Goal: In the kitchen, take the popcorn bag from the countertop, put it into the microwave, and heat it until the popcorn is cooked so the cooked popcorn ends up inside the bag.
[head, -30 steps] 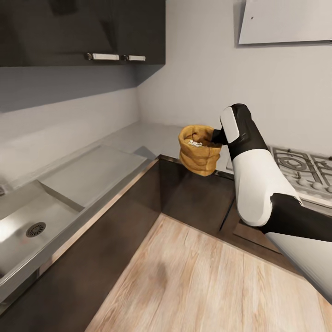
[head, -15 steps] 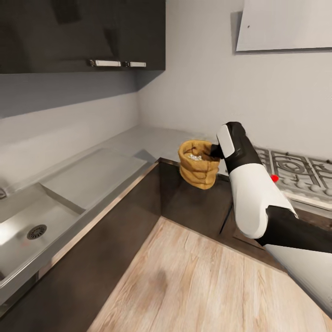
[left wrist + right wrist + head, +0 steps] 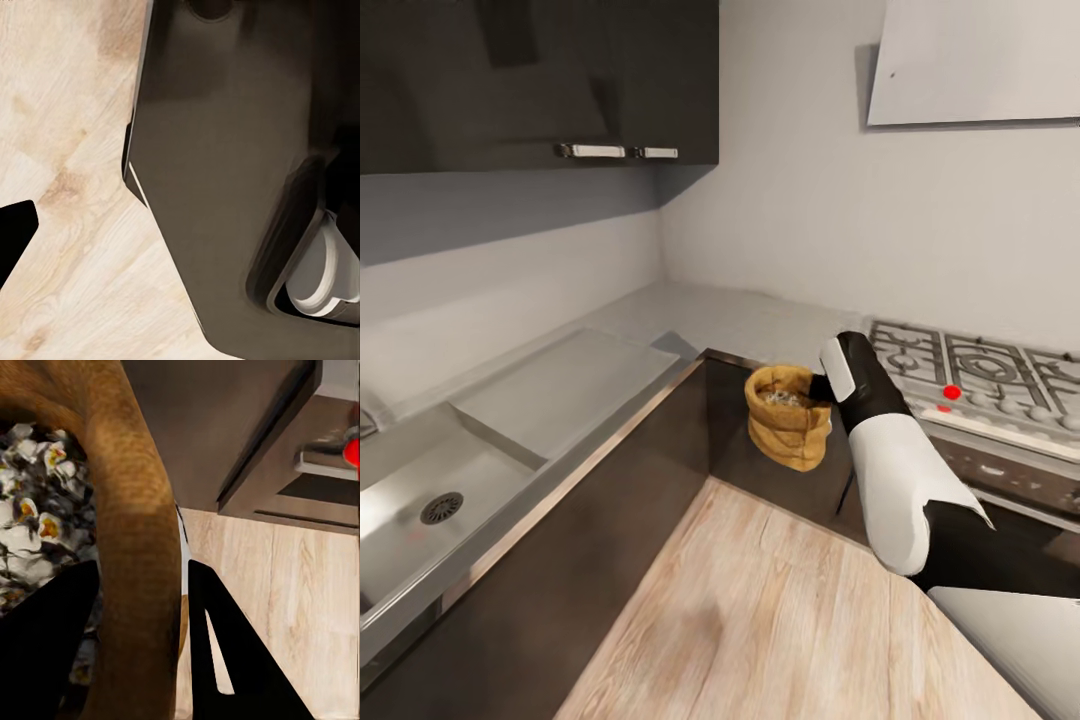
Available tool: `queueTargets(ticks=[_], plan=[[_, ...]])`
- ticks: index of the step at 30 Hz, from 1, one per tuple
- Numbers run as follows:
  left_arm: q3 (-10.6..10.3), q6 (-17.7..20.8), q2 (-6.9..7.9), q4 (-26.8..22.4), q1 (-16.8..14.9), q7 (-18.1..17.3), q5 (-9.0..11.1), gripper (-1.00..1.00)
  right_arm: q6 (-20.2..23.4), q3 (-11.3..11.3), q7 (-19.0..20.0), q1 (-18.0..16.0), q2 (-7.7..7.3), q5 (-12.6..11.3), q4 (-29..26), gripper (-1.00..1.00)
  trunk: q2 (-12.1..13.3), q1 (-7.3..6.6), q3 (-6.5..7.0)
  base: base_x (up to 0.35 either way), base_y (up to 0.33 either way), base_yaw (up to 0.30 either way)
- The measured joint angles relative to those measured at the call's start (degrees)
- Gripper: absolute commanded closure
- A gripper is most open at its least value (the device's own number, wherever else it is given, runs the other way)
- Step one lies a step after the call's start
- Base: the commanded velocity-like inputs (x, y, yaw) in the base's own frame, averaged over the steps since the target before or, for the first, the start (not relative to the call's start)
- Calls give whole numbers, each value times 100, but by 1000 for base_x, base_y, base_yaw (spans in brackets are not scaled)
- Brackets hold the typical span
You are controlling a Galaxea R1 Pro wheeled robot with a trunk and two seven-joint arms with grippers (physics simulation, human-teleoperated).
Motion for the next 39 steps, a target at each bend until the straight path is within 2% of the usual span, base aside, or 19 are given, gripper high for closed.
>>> queueTargets(ticks=[7,13,21,27,39], plan=[[0,0,0,1,0,1,0,-100,0,2,17,219,0,-8,-1,100,0,0,65,0,0,0],[0,0,0,1,0,0,0,-100,0,2,25,538,0,5,-1,100,0,0,121,0,0,0],[-1,0,0,1,-1,1,6,-100,-36,-6,20,578,0,5,-4,100,0,-1,195,0,0,0],[-6,0,0,2,0,1,8,-100,-276,-7,16,831,1,11,-16,100,0,-1,250,0,0,0],[0,-1,1,-5,0,1,17,-100,-302,1,25,852,1,5,-9,100,0,-1,361,0,0,0]])
